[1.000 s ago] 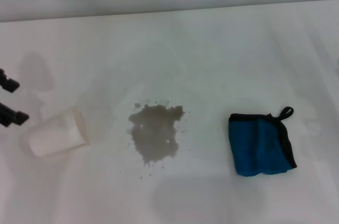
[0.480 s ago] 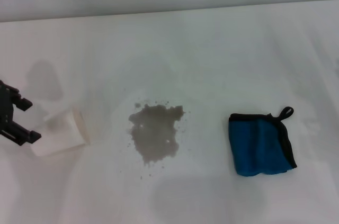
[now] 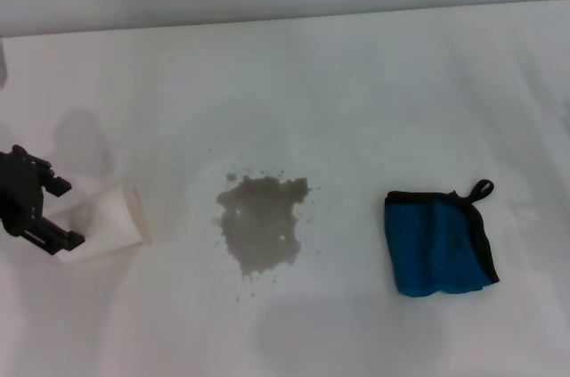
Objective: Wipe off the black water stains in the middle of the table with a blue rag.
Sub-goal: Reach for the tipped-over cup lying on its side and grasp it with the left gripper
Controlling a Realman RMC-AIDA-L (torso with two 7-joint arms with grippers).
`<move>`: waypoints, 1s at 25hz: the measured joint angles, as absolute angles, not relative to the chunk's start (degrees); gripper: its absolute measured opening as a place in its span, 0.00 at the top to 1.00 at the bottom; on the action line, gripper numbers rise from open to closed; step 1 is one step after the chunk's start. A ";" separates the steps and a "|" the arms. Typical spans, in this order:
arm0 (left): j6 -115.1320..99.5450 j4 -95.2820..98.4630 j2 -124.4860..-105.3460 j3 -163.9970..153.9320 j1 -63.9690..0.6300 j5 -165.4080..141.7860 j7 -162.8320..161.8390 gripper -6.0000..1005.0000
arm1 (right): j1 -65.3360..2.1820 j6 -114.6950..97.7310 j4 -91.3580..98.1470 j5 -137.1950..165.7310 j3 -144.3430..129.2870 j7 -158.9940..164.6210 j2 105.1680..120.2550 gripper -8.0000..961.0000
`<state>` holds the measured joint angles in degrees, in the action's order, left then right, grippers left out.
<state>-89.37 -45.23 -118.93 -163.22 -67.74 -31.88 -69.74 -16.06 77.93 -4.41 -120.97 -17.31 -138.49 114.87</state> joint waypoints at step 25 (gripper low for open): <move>-80.52 -33.99 -118.87 -163.21 -67.27 -30.38 -68.87 0.13 | -16.09 78.38 -5.79 -120.85 -17.49 -138.95 114.88 0.09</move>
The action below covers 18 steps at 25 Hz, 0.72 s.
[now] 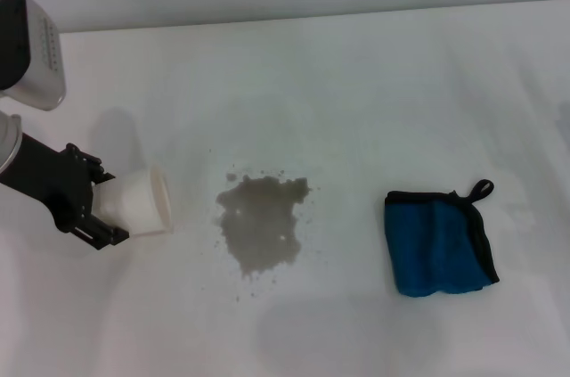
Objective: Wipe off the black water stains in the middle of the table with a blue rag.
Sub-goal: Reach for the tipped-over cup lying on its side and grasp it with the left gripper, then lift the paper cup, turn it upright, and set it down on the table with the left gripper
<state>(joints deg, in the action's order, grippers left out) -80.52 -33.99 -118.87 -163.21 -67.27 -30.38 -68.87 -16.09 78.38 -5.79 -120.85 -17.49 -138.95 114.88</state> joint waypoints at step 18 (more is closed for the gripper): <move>-81.26 -34.53 -118.92 -163.12 -66.30 -21.66 -68.40 0.33 | -16.28 78.38 -5.42 -120.85 -17.67 -138.96 114.87 0.09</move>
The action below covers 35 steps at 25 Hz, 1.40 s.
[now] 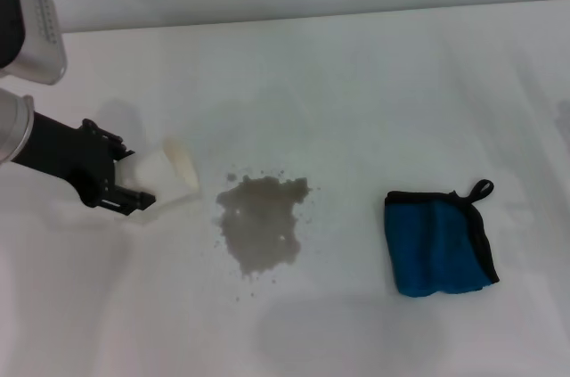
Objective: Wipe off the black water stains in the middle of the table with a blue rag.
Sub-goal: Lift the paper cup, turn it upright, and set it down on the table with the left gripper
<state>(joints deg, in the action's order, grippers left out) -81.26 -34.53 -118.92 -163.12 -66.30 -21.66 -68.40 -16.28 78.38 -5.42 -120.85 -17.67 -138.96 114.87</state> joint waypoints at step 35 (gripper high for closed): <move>-88.45 -25.80 -118.91 -163.03 -31.50 31.57 -36.42 0.41 | -15.85 81.49 -5.54 -117.00 -18.45 -138.97 114.87 0.15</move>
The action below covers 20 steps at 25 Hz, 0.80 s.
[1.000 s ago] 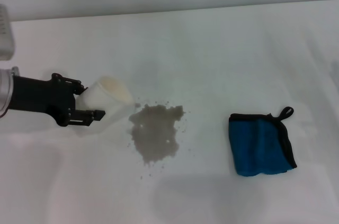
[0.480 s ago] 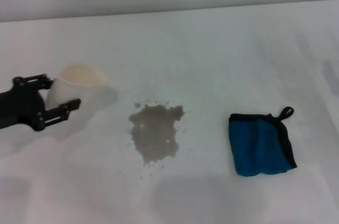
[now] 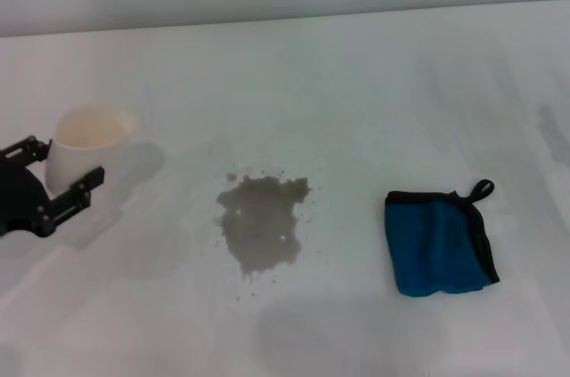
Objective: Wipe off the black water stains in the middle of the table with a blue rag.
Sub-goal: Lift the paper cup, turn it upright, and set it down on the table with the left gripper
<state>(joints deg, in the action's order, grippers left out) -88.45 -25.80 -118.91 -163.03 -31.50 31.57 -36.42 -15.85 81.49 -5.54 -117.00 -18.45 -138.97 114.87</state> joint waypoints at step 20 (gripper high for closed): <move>-74.71 -9.49 -119.00 -163.04 -27.56 34.03 -29.16 0.41 | -15.61 81.61 -5.83 -116.98 -18.61 -138.47 114.88 0.15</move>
<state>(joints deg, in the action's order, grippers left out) -74.71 -9.49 -119.00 -163.04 -27.56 34.03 -29.16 -15.61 81.61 -5.83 -116.98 -18.61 -138.47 114.88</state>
